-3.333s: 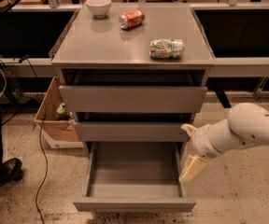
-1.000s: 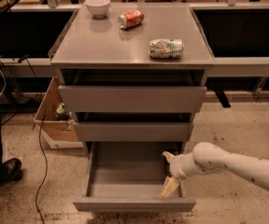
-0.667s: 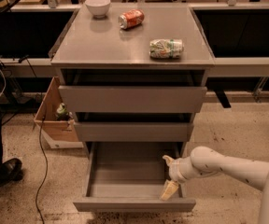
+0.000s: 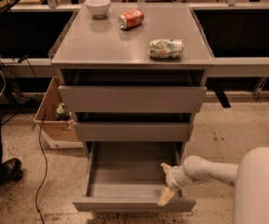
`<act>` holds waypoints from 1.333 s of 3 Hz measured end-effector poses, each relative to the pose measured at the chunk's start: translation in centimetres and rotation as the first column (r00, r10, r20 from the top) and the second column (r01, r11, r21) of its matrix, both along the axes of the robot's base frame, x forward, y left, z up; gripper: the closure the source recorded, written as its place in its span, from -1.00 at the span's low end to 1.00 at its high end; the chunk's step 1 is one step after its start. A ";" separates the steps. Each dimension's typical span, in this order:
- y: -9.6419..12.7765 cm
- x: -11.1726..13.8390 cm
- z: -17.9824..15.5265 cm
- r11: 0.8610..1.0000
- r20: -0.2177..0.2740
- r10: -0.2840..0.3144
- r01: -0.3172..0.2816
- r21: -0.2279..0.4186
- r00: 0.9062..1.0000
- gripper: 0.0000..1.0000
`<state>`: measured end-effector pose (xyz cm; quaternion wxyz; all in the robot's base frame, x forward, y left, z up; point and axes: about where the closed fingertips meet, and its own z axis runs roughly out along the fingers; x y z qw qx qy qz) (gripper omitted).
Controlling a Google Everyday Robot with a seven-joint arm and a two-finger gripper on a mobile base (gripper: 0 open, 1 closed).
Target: Close bottom drawer
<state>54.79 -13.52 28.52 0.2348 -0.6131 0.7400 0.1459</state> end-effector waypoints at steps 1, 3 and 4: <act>-0.4 -0.1 -3.6 1.000 -0.016 -0.007 0.006 -0.013 1.000 -1.00; -1.9 -1.5 -10.4 1.000 -0.042 0.011 -0.010 0.009 0.999 -1.00; -2.0 -1.6 -11.0 1.000 -0.039 0.018 -0.017 0.017 0.999 -1.00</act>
Offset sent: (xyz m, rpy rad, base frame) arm -0.0088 -0.0224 -0.0952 -0.0232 0.0461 -0.0271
